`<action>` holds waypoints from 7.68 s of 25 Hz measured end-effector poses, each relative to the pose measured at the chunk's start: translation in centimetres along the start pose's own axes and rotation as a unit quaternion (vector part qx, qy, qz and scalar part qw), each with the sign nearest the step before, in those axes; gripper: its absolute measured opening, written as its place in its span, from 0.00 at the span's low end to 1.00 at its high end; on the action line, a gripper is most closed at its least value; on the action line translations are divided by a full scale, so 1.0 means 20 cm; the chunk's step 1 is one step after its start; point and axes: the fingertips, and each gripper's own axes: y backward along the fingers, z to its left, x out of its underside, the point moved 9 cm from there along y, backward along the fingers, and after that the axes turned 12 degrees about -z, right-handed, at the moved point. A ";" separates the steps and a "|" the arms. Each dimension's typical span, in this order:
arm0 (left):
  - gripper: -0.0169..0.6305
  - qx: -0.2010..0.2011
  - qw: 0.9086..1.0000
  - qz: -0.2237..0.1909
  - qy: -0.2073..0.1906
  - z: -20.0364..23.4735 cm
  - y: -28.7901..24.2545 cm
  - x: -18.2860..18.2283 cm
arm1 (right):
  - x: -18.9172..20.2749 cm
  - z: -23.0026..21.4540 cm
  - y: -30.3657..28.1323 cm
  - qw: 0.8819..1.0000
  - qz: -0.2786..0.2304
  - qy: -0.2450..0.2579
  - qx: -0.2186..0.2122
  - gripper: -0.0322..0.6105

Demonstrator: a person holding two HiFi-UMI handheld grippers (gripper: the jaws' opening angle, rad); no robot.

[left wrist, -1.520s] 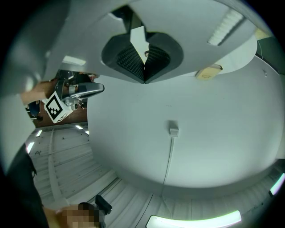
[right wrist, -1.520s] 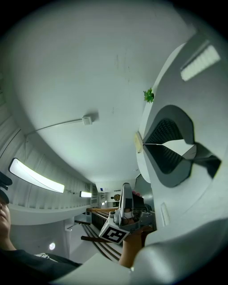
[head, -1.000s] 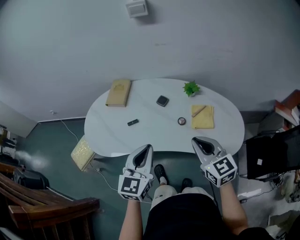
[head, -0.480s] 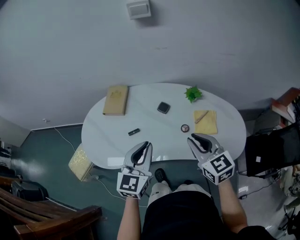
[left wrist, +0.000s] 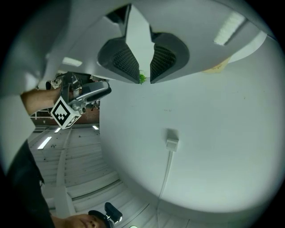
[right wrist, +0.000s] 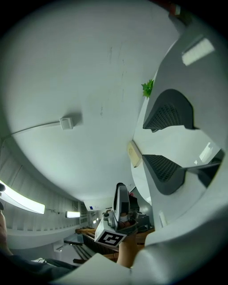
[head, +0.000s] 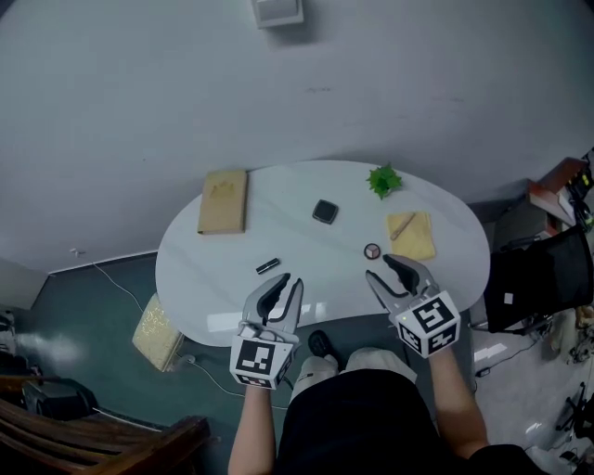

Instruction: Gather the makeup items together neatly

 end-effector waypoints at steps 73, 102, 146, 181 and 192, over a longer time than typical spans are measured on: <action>0.14 0.054 0.989 0.132 0.041 0.14 -0.22 0.38 | 0.98 -0.49 -0.63 0.960 0.263 -0.052 0.086 0.38; 0.14 0.032 0.991 0.124 0.047 0.19 -0.09 0.36 | 0.86 -0.24 -0.78 0.968 0.250 -0.011 0.013 0.39; 0.14 0.009 0.989 0.147 0.014 0.27 0.04 0.46 | 0.83 -0.09 -0.73 0.971 0.237 -0.009 0.017 0.39; 0.26 0.035 0.949 0.301 -0.083 0.70 -0.20 1.12 | 0.64 0.06 -0.41 0.975 0.218 -0.002 0.028 0.38; 0.21 0.040 0.944 0.324 -0.044 0.74 -0.21 1.18 | 0.63 0.06 -0.41 0.975 0.220 -0.008 0.033 0.38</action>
